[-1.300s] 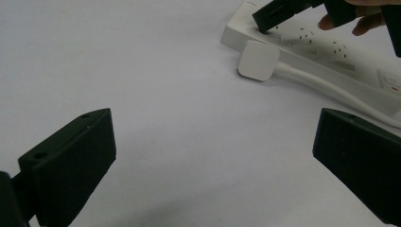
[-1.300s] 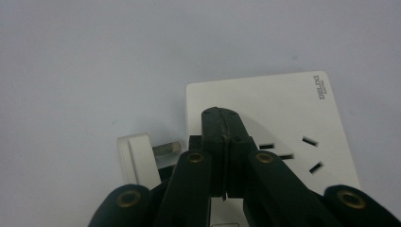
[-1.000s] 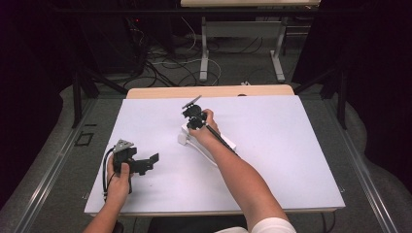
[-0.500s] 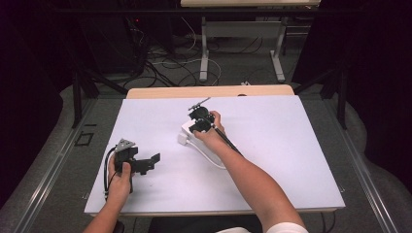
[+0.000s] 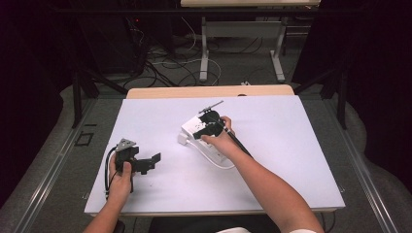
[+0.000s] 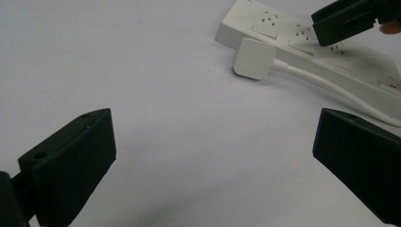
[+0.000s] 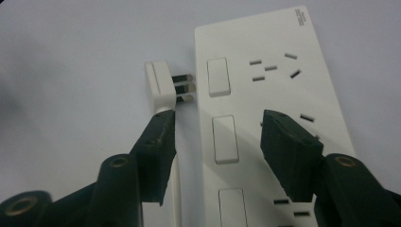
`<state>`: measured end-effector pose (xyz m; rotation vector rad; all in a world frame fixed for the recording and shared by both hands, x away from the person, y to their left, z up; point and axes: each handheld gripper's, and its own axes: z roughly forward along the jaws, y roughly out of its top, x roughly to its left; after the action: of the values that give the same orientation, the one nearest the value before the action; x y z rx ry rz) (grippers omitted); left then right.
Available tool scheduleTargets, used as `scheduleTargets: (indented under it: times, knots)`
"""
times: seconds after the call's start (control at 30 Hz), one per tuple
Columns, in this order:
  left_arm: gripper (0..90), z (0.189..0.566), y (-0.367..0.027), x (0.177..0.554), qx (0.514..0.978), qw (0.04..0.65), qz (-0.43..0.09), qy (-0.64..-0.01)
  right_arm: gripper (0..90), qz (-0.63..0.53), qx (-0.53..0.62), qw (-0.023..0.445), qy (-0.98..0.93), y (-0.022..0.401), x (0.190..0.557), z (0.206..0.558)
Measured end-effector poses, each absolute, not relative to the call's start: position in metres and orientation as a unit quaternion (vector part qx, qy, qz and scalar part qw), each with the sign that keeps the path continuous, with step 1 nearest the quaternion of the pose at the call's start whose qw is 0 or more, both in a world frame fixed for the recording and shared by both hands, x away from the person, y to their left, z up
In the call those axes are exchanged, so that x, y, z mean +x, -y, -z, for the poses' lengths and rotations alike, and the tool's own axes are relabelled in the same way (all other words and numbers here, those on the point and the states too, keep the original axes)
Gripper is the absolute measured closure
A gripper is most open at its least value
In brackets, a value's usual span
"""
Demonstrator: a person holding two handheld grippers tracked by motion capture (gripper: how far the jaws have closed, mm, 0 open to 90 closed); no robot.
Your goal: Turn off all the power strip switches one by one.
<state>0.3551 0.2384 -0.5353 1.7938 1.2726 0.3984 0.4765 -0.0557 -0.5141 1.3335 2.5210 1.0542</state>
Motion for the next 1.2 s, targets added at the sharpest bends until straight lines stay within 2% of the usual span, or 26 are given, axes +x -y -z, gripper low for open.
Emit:
scheduleTargets:
  times: [0.37,0.77,1.03,1.2]
  knots:
    - [0.3,0.535,-0.238,0.355,0.722,0.437,-0.160,-0.512,22.0,-0.365,0.449,0.053,-0.814,0.080,0.452,0.505]
    - [0.3,0.536,-0.238,0.355,0.720,0.437,-0.162,-0.515,15.7,-0.367,0.467,0.057,-0.803,0.124,0.413,0.499]
    - [0.3,0.537,-0.238,0.354,0.719,0.434,-0.162,-0.518,14.6,-0.380,0.500,0.080,-0.774,0.169,0.385,0.503]
    - [0.3,0.537,-0.238,0.354,0.720,0.430,-0.163,-0.519,8.0,-0.382,0.515,0.104,-0.760,0.200,0.370,0.507]
